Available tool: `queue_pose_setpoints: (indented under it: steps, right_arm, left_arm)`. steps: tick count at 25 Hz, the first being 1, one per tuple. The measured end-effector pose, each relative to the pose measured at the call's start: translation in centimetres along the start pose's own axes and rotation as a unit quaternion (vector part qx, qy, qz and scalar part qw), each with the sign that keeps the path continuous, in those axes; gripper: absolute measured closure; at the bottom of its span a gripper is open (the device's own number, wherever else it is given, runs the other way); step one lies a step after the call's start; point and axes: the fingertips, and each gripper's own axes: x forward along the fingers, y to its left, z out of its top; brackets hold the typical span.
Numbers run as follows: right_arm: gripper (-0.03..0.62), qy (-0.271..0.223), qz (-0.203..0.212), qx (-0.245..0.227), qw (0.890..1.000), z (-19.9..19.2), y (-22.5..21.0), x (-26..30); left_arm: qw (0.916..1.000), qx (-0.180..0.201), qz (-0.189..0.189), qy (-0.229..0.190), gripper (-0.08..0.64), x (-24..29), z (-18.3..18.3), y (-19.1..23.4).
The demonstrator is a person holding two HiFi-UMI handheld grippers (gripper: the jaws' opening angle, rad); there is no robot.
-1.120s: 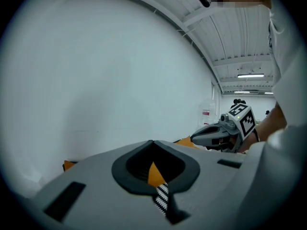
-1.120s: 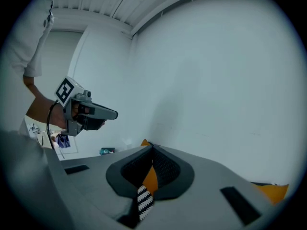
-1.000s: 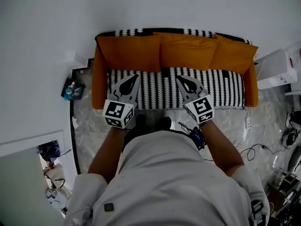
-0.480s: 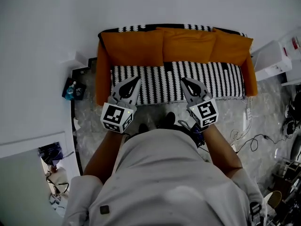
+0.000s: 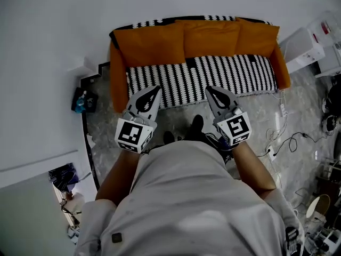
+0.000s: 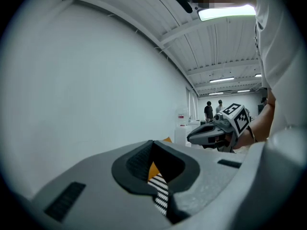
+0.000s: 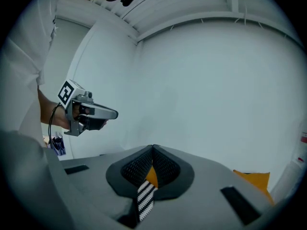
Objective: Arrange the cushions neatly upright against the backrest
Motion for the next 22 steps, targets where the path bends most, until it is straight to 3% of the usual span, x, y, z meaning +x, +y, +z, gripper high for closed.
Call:
queue_pose_setpoints:
  steps: [11, 16, 22]
  right_arm:
    - [0.566, -0.005, -0.013, -0.015, 1.000, 1.0, 3.8, -2.8]
    - [0.566, -0.002, -0.017, -0.020, 1.000, 1.5, 4.3, -3.2]
    - [0.566, 0.000, -0.017, -0.031, 0.999, 1.9, 5.2, -3.1]
  left_arm:
    - [0.9990, 0.016, -0.039, -0.012, 0.551, -2.5, 0.9, -1.4]
    - [0.9985, -0.004, -0.050, -0.022, 0.551, -3.2, 1.2, -1.5]
    - [0.9982, -0.003, -0.052, -0.028, 0.551, -4.0, 1.0, -1.3]
